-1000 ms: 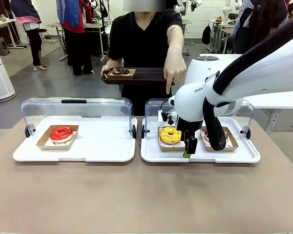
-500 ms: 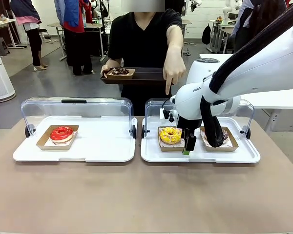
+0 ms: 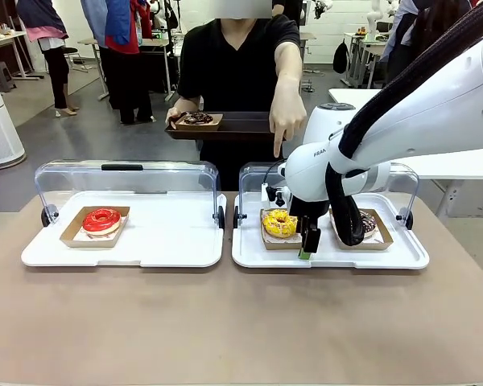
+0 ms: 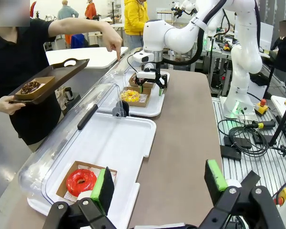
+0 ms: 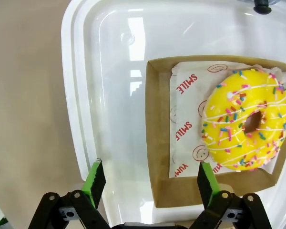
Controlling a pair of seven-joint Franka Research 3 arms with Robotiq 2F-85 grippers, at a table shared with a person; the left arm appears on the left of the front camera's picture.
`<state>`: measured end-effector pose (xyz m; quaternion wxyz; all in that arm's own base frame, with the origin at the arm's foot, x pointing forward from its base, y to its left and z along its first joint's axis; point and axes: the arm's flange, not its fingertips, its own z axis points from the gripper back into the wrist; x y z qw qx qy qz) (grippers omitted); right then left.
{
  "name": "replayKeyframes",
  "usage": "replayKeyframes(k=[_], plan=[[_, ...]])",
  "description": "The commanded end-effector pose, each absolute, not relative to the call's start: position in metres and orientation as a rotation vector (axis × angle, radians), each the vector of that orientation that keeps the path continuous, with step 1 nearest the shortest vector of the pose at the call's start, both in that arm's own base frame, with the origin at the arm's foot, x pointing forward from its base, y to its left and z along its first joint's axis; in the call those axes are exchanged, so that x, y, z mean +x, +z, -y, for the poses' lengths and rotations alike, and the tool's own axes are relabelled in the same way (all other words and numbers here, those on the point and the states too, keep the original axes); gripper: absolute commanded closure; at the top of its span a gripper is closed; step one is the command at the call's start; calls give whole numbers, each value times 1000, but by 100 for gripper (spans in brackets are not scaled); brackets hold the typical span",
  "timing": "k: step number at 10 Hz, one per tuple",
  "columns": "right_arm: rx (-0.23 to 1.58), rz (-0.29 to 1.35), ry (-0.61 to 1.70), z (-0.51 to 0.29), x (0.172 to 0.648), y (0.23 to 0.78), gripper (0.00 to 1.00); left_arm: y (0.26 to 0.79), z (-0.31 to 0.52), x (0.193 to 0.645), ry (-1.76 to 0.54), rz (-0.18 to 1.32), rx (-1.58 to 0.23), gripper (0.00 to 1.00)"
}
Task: Provide the desired donut to the person.
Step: Pick up and lift the Paper togo box containing the Donut pointed at by the person.
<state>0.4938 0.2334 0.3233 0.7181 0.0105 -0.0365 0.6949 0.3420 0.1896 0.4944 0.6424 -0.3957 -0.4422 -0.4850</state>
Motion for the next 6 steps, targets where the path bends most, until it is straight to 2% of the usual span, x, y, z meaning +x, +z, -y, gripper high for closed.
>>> replayKeyframes(k=[1, 2, 3, 4, 5, 6], plan=[[0, 80, 1534, -232, 501, 320, 0, 495, -190, 341, -1107, 1033, -909, 0], [-3, 82, 1542, -231, 500, 319, 59, 495, -190, 341, -1107, 1033, -909, 0], [-6, 81, 1544, -231, 499, 318, 59, 495, -190, 341, -1107, 1033, -909, 0], [-5, 84, 1543, -232, 499, 319, 100, 495, -190, 341, -1107, 1033, -909, 0], [-3, 87, 1544, -233, 500, 319, 63, 495, -190, 341, -1107, 1033, -909, 0], [-1, 83, 1546, -233, 498, 319, 100, 495, -190, 341, -1107, 1033, -909, 0]])
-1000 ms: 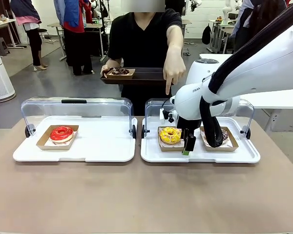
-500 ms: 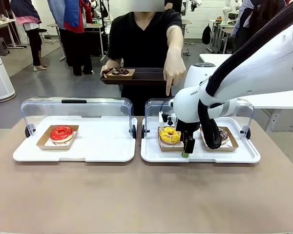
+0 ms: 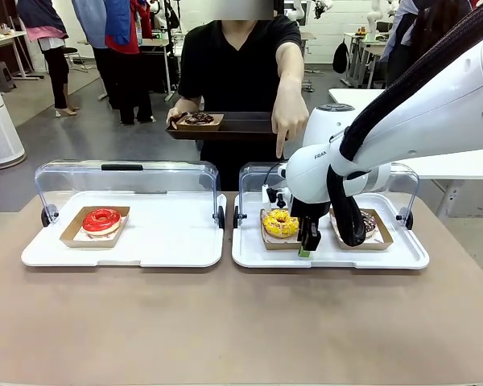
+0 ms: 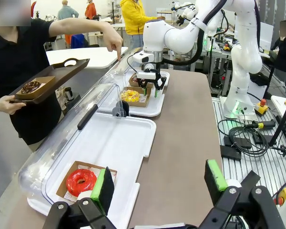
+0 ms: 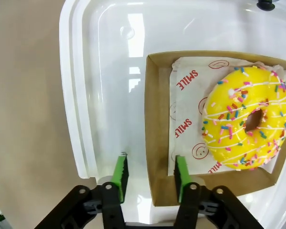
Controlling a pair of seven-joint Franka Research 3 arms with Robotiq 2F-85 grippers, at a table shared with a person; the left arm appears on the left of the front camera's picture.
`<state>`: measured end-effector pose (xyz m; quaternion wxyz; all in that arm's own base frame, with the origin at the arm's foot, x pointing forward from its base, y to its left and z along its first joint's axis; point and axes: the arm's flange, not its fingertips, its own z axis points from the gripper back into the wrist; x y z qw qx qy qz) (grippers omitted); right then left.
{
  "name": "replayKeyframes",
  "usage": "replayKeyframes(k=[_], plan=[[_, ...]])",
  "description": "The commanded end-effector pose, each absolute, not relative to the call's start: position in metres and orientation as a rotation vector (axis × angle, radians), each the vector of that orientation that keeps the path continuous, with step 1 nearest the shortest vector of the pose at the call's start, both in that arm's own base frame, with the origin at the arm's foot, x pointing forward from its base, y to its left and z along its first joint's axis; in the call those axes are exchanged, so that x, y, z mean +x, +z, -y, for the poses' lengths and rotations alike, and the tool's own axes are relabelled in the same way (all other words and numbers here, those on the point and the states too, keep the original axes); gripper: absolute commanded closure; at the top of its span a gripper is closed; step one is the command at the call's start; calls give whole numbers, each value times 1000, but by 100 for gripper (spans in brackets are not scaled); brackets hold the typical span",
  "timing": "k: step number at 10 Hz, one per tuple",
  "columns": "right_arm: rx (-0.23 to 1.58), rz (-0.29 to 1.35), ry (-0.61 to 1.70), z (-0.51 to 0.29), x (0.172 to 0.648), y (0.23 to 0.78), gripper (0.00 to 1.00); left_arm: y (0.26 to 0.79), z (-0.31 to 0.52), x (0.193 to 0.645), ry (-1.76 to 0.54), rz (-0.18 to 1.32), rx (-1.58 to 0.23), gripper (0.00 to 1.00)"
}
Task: Provide the desired donut to the person.
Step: Pick up and lift the Paper togo box containing the Donut pointed at by the person.
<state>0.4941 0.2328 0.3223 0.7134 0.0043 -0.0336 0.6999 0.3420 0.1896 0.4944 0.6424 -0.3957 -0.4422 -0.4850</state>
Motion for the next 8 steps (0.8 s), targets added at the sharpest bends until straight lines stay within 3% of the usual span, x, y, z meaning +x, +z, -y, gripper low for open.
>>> replayKeyframes(k=[1, 8], plan=[[-4, 83, 1552, -233, 496, 320, 100, 495, -190, 341, -1107, 1033, -909, 0], [-1, 91, 1563, -235, 491, 326, 100, 495, -190, 341, -1107, 1033, -909, 0]])
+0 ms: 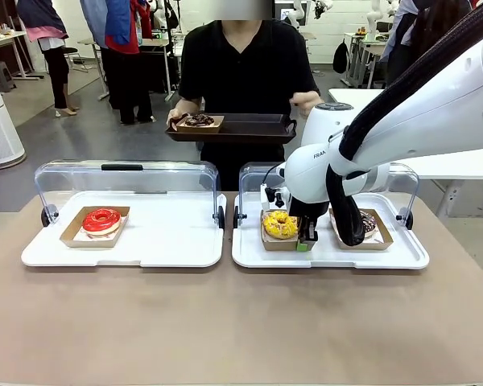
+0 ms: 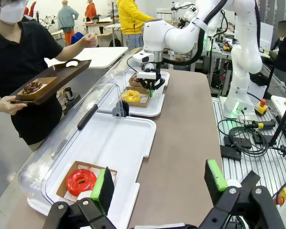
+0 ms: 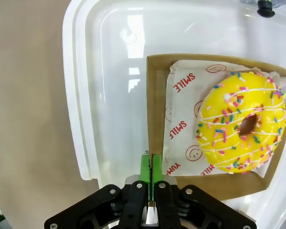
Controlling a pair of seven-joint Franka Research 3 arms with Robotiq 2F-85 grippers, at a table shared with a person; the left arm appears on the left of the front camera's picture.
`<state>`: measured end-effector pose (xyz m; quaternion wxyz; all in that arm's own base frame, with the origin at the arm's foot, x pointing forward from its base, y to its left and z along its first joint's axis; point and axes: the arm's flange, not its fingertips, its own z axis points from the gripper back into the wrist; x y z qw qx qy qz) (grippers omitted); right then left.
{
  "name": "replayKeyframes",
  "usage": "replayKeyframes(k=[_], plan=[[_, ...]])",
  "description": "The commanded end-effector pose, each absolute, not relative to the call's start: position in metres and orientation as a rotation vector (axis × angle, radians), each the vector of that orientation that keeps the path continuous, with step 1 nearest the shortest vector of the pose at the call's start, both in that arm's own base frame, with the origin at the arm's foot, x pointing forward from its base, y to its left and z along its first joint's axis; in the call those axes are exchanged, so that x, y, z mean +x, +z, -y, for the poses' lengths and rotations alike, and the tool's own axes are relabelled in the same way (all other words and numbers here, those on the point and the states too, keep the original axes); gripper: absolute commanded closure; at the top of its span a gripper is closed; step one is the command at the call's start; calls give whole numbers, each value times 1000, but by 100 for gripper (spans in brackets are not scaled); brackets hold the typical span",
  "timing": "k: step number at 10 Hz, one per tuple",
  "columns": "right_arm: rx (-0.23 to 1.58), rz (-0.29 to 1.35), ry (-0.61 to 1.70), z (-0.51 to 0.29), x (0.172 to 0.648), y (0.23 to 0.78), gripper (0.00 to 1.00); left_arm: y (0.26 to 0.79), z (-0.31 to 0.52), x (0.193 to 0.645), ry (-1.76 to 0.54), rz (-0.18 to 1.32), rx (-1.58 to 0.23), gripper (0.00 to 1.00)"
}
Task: Provide the desired donut to the person.
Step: Pick up and lift the Paper togo box containing the Donut pointed at by the person.
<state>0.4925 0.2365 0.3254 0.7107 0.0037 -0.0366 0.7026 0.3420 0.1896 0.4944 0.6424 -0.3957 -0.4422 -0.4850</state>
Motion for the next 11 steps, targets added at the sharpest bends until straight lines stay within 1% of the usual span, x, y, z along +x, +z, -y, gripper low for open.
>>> replayKeyframes(k=[1, 2, 4, 6, 8, 10, 11], plan=[[-9, 100, 1562, -236, 485, 332, 100, 495, -190, 341, -1107, 1033, -909, 0], [-17, 88, 1528, -238, 474, 348, 100, 495, -190, 341, -1107, 1033, -909, 0], [-10, 47, 1461, -239, 440, 398, 100, 495, -190, 341, -1107, 1033, -909, 0], [72, -38, 1434, -231, 414, 441, 100, 495, -190, 341, -1107, 1033, -909, 0], [122, -10, 1490, -230, 376, 482, 100, 495, -190, 341, -1107, 1033, -909, 0], [90, 41, 1512, -236, 342, 523, 100, 495, -190, 341, -1107, 1033, -909, 0], [41, 89, 1503, -238, 332, 544, 100, 495, -190, 341, -1107, 1033, -909, 0]])
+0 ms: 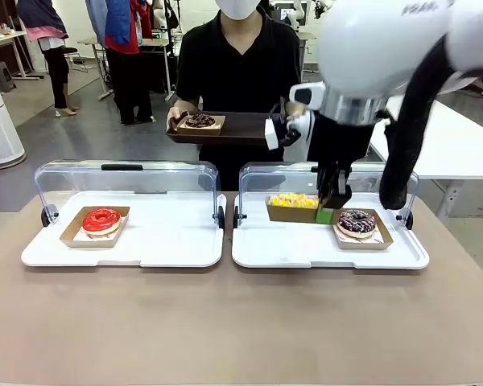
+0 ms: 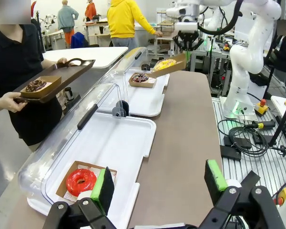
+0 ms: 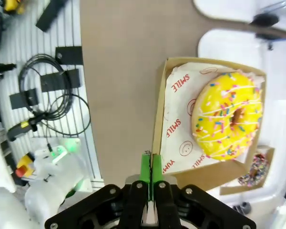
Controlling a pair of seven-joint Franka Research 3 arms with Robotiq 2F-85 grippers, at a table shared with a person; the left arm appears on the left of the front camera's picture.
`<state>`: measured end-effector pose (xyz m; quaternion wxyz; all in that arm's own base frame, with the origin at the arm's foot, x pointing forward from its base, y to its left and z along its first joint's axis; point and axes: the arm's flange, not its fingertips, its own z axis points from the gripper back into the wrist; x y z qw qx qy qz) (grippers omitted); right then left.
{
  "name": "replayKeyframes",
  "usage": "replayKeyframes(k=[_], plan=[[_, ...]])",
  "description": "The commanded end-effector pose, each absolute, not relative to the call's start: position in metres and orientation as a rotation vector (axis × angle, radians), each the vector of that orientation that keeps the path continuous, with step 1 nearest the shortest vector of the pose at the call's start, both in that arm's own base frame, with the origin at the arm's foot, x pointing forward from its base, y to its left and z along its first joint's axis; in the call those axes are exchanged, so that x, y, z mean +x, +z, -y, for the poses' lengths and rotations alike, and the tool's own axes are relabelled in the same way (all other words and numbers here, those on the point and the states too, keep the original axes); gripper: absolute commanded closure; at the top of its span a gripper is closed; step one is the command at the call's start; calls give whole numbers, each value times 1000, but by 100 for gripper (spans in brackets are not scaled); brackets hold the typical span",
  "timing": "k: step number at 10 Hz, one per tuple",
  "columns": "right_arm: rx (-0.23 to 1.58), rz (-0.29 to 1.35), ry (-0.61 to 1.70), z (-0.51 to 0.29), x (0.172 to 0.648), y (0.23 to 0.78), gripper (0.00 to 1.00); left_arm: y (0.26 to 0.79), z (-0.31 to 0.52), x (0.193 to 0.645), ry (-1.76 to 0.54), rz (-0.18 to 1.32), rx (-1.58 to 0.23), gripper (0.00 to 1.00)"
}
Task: Provide the desired donut to the person.
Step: Pick up and lift the Paper togo box containing the Donut pointed at by the person.
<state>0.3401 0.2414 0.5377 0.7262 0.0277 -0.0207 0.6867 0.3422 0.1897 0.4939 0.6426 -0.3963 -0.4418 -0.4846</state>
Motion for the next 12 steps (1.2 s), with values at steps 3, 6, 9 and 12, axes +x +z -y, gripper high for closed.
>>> replayKeyframes(k=[3, 6, 9, 12], plan=[[-73, 145, 1516, -256, 330, 613, 100, 495, -190, 341, -1107, 1033, -909, 0], [-166, 212, 1530, -262, 356, 633, 100, 495, -190, 341, -1107, 1033, -909, 0], [-94, 199, 1522, -253, 329, 636, 100, 495, -190, 341, -1107, 1033, -909, 0], [-94, 199, 1522, -253, 329, 636, 100, 495, -190, 341, -1107, 1033, -909, 0]])
